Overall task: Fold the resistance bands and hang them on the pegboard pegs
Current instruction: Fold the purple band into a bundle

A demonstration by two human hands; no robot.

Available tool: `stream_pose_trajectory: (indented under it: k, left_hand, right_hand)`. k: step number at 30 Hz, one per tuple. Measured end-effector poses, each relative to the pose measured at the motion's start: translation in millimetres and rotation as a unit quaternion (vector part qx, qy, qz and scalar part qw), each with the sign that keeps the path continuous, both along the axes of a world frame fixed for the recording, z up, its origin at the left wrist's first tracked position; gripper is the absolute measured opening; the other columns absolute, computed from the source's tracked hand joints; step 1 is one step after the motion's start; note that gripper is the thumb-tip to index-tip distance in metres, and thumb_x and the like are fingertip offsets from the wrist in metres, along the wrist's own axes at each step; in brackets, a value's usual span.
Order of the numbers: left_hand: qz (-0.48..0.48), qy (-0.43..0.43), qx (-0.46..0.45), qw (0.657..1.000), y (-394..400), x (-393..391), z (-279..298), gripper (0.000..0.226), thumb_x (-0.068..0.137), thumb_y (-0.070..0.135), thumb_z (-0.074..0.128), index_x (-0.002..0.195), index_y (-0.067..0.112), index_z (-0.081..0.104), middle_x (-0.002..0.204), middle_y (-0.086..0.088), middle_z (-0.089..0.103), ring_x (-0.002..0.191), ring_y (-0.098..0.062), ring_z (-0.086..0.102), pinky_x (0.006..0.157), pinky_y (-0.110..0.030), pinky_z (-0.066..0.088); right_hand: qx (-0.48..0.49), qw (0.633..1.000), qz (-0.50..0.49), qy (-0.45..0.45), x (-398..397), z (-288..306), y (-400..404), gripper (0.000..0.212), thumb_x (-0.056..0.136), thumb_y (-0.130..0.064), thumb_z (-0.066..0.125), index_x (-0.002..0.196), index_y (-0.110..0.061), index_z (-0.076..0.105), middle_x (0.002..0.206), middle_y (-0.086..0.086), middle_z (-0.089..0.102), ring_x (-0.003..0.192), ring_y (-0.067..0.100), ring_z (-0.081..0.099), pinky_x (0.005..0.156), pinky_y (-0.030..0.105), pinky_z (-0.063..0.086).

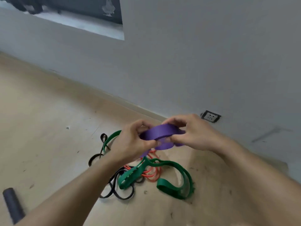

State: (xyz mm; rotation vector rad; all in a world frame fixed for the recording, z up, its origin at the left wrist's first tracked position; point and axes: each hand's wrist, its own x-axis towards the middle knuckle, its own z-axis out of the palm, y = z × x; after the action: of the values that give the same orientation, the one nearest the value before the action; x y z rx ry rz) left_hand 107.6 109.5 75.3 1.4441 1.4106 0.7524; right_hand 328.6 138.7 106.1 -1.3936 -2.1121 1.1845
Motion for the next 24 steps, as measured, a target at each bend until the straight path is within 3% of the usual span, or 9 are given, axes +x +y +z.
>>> stream_pose_trajectory:
  k: [2, 4, 7, 11, 14, 19, 24]
  left_hand:
    - [-0.017, 0.015, 0.007, 1.0, 7.7, 8.0, 54.5, 0.037, 0.068, 0.01, 0.091, 0.091, 0.024, 0.066, 0.088, 0.008, 0.08, 0.077, -0.018, 0.075, 0.071, -0.033, 0.06]
    - [-0.037, 0.016, 0.014, 0.999, 12.0, 15.3, 128.1, 0.035, 0.069, 0.01, 0.09, 0.094, 0.023, 0.07, 0.09, 0.007, 0.079, 0.082, -0.011, 0.074, 0.076, -0.026, 0.059]
    - [-0.081, 0.043, 0.023, 0.996, 13.4, 29.7, 251.2, 0.031, 0.07, 0.023, 0.088, 0.095, 0.03, 0.071, 0.093, 0.012, 0.076, 0.09, -0.003, 0.07, 0.089, -0.027, 0.056]
    - [-0.114, 0.037, 0.031, 0.992, 5.3, 57.6, 404.4, 0.03, 0.067, 0.031, 0.083, 0.093, 0.038, 0.068, 0.088, 0.015, 0.075, 0.085, -0.001, 0.07, 0.088, -0.035, 0.058]
    - [-0.144, 0.023, 0.045, 0.988, 1.6, 80.1, 490.0, 0.035, 0.059, 0.046, 0.082, 0.092, 0.035, 0.072, 0.086, 0.015, 0.076, 0.081, -0.004, 0.071, 0.083, -0.035, 0.059]
    - [-0.212, 0.021, 0.084, 0.973, 2.0, 129.4, 567.9, 0.028, 0.072, 0.038, 0.089, 0.095, 0.03, 0.077, 0.086, 0.017, 0.077, 0.082, -0.004, 0.072, 0.081, -0.029, 0.057]
    - [-0.25, 0.041, 0.12, 0.96, 9.7, 204.9, 591.1, 0.022, 0.08, 0.031, 0.082, 0.094, 0.04, 0.068, 0.086, 0.018, 0.073, 0.084, 0.0, 0.066, 0.075, -0.015, 0.05]
  right_hand:
    - [-0.013, 1.0, -0.013, -0.018, 8.8, 59.3, 1.7, 0.033, 0.078, -0.018, 0.088, 0.106, -0.031, 0.075, 0.095, -0.022, 0.075, 0.093, -0.003, 0.07, 0.082, 0.01, 0.051]
    - [-0.028, 0.999, -0.034, -0.028, 19.1, 131.5, -3.3, 0.033, 0.078, -0.022, 0.087, 0.106, -0.034, 0.075, 0.095, -0.021, 0.076, 0.094, -0.005, 0.069, 0.083, 0.009, 0.048]
    - [-0.043, 0.996, -0.079, -0.016, 34.1, 250.5, -17.6, 0.033, 0.08, -0.017, 0.085, 0.101, -0.039, 0.073, 0.095, -0.018, 0.078, 0.091, -0.003, 0.071, 0.085, 0.013, 0.052]
    - [-0.053, 0.985, -0.163, -0.01, 56.5, 405.6, -46.6, 0.037, 0.077, -0.014, 0.086, 0.105, -0.037, 0.075, 0.099, -0.018, 0.078, 0.094, 0.002, 0.073, 0.092, 0.026, 0.057]
    - [-0.051, 0.973, -0.226, 0.011, 77.7, 490.5, -67.9, 0.048, 0.073, -0.016, 0.09, 0.113, -0.036, 0.072, 0.107, -0.021, 0.076, 0.102, 0.0, 0.071, 0.098, 0.03, 0.056]
    - [-0.025, 0.949, -0.313, 0.02, 119.8, 567.2, -98.6, 0.041, 0.071, -0.023, 0.091, 0.103, -0.034, 0.068, 0.103, -0.027, 0.072, 0.102, -0.01, 0.065, 0.092, 0.016, 0.048]
    - [-0.004, 0.928, -0.371, 0.025, 179.2, 586.3, -107.6, 0.04, 0.072, -0.023, 0.091, 0.101, -0.034, 0.066, 0.1, -0.025, 0.073, 0.099, -0.006, 0.066, 0.091, 0.024, 0.05]
